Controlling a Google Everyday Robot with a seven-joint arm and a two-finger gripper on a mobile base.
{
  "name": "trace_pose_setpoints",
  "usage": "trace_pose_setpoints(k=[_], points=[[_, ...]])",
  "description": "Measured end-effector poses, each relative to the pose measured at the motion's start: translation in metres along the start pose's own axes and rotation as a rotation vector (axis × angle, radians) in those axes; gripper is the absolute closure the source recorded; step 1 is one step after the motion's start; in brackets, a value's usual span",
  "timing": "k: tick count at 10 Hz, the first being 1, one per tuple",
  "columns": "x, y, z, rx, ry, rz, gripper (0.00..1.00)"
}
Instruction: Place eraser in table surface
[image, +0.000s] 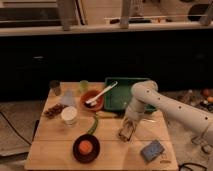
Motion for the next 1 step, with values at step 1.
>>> trace_pose_setpoints(k=[1], points=[[-0.0005, -0.0016, 0.0011, -0.003, -0.001, -0.003, 0.63]])
